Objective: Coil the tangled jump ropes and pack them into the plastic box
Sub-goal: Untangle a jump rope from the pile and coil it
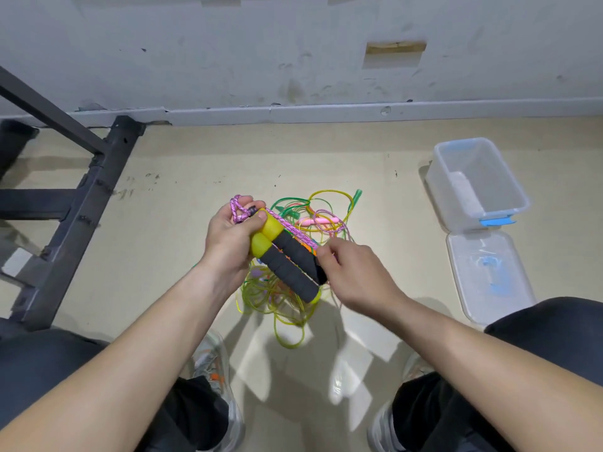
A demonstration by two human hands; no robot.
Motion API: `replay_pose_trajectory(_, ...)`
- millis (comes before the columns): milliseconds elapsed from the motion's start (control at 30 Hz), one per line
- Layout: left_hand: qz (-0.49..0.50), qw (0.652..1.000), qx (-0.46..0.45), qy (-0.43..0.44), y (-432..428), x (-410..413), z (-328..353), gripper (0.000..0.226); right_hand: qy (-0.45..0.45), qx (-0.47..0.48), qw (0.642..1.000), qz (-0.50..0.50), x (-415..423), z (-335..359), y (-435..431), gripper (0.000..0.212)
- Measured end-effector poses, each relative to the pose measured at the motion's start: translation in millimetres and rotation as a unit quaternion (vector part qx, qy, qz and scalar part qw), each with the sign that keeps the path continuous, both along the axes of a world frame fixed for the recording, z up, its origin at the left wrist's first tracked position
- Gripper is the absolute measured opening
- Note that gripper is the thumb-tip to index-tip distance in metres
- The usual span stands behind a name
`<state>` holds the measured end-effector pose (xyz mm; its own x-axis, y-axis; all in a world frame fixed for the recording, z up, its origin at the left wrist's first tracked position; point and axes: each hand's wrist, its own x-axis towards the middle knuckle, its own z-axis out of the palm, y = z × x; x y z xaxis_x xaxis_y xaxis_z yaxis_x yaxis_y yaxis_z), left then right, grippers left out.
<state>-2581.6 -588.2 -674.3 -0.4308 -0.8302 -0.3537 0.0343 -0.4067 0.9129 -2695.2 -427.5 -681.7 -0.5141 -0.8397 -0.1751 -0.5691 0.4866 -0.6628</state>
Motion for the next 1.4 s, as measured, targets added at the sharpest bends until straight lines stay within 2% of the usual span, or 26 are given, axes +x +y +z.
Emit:
replay_pose_trajectory(100,0.063,0.998,0.005,-0.022,6,-8,-6,0.031,0.013,-0.023,0.998,0.061,37,0,-2,0.018)
replay_pose_trajectory(200,0.119,0.993,-0.001,-0.021,18,-21,-7,0.031,0.073,-0.072,0.987,0.123,81,-2,6,0.031)
replay_pose_trajectory(267,0.144,0.99,0.006,-0.014,19,-25,-3,0.029,0.079,-0.108,0.981,0.143,88,-3,10,0.031)
replay_pose_trajectory(333,0.148,0.988,0.039,-0.003,20,-27,5,0.026,0.047,-0.118,0.983,0.134,78,-11,6,0.025)
replay_pose_trajectory(400,0.126,0.986,0.105,0.024,20,-27,15,0.022,-0.089,-0.095,0.987,0.089,64,-19,4,0.027)
replay_pose_trajectory(467,0.06,0.983,0.166,0.055,15,-24,23,0.015,-0.247,-0.059,0.965,0.069,47,-26,6,0.035)
replay_pose_trajectory(533,-0.06,0.977,0.188,0.083,8,-16,31,0.009,-0.318,-0.047,0.942,0.093,26,-24,7,0.022)
replay_pose_trajectory(633,-0.246,0.963,0.102,0.045,3,-3,37,0.016,-0.32,-0.044,0.946,0.036,-15,-15,4,0.007)
replay_pose_trajectory(700,-0.336,0.942,0.018,0.004,8,2,32,0.027,-0.335,-0.035,0.941,-0.002,-32,-13,3,0.01)
replay_pose_trajectory(833,-0.384,0.913,-0.093,-0.099,17,4,16,0.04,-0.4,-0.036,0.915,-0.033,-36,-9,-4,0.031)
replay_pose_trajectory(1067,-0.43,0.882,-0.147,-0.127,26,9,14,0.041,-0.334,-0.051,0.941,0.013,-26,3,-6,0.04)
replay_pose_trajectory(1167,-0.449,0.873,-0.145,-0.124,25,11,17,0.042,-0.335,-0.033,0.941,0.023,-22,4,-6,0.048)
replay_pose_trajectory(1267,-0.462,0.868,-0.14,-0.114,23,13,21,0.039,-0.311,-0.027,0.949,0.036,-23,9,-5,0.045)
replay_pose_trajectory(1400,-0.466,0.872,-0.113,-0.103,20,14,25,0.043,-0.235,-0.058,0.97,0.006,-15,11,-4,0.039)
